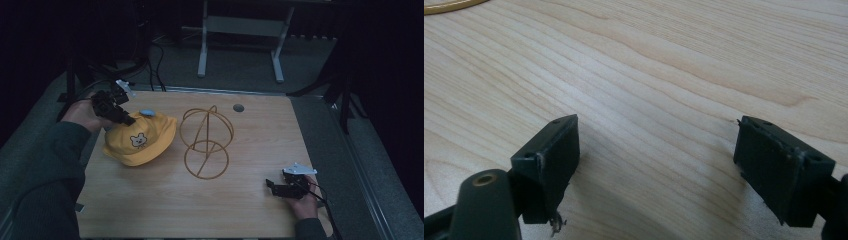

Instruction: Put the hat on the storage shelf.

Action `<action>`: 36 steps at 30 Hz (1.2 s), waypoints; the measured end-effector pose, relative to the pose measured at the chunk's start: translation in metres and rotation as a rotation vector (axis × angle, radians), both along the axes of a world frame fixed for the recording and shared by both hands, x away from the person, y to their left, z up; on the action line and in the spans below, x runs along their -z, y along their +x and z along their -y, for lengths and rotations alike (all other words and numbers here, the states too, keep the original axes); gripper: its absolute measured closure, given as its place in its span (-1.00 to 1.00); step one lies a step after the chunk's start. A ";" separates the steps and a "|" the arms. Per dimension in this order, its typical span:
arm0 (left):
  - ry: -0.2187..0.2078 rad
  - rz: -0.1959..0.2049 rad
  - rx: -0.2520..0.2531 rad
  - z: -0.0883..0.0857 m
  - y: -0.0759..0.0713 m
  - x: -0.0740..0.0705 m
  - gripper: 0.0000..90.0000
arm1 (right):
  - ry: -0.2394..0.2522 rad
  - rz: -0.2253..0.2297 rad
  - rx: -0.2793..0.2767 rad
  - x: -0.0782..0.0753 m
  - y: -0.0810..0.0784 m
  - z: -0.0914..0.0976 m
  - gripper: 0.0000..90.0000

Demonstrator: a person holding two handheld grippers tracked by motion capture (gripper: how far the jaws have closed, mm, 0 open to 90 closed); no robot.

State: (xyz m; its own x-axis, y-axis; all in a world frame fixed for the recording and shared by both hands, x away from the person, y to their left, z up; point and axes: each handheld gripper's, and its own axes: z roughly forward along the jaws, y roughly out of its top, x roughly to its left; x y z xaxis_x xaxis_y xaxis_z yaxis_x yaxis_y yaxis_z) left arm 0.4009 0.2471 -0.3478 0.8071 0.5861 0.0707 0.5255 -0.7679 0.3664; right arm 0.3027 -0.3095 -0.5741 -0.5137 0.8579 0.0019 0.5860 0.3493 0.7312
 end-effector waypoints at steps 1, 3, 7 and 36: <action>-0.002 -0.001 0.005 0.000 0.000 0.000 0.75 | 0.000 0.000 0.000 0.000 0.000 0.000 -0.59; -0.006 0.003 0.009 0.000 -0.002 0.000 0.75 | 0.000 0.000 0.000 0.000 0.000 0.000 -0.59; -0.016 0.009 0.023 -0.002 -0.006 -0.002 0.75 | -0.001 0.000 -0.001 0.000 0.000 0.000 -0.59; -0.183 0.104 0.023 -0.030 -0.035 -0.023 0.75 | -0.001 0.001 0.000 0.000 0.000 0.000 -0.59</action>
State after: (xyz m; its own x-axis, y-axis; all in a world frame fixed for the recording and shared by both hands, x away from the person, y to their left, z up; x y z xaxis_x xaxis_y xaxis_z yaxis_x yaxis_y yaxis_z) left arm 0.3656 0.2775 -0.3247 0.8142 0.5785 0.0489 0.4605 -0.6950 0.5522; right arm 0.3027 -0.3095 -0.5742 -0.5139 0.8578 0.0012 0.5855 0.3498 0.7313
